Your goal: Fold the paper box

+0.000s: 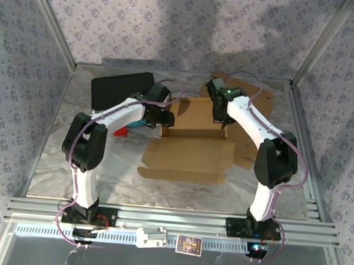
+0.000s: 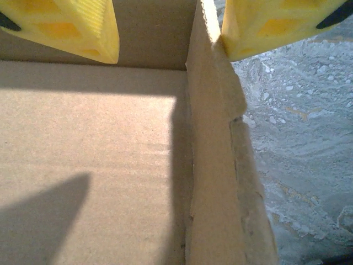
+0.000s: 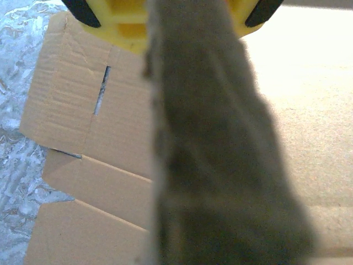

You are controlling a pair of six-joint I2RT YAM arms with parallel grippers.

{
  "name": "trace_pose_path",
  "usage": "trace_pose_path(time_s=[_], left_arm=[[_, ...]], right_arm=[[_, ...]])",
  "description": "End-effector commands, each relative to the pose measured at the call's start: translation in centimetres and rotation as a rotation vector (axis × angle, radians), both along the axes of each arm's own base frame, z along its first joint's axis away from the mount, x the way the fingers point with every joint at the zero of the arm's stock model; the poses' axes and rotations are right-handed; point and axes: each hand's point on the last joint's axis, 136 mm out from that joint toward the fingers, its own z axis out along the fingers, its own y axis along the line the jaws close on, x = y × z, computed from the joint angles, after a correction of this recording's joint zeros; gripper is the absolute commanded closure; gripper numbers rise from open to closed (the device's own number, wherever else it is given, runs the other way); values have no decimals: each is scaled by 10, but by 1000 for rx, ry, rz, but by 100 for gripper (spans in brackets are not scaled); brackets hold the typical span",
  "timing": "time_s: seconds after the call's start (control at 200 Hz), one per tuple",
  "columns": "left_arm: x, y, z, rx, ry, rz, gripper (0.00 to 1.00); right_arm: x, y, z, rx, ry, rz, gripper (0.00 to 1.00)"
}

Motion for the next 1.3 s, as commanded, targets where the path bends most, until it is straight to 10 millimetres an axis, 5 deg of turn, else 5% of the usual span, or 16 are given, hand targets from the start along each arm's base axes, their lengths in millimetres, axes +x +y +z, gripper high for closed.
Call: trace_pose_path(time_s=[0.0, 0.25, 0.46, 0.71, 0.894, 1.019, 1.294], left_arm=[[2, 2, 36, -10, -61, -8, 48], [16, 23, 87, -35, -126, 97, 46], [17, 66, 140, -19, -182, 325, 48], [-14, 100, 172, -84, -175, 451, 47], [-37, 116, 164, -185, -97, 522, 47], [-44, 119, 130, -260, 3, 562, 54], [-2, 45, 81, -512, 51, 436, 59]], right_arm=[[-1, -1, -5, 23, 13, -29, 100], [-10, -13, -18, 95, 48, -129, 100], [-37, -32, -42, 406, 108, -539, 100], [-77, -14, -66, 707, 182, -1003, 100], [-99, 0, -77, 766, 203, -1205, 100], [-95, 15, -79, 826, 208, -1233, 100], [-115, 52, -87, 831, 277, -1251, 100]])
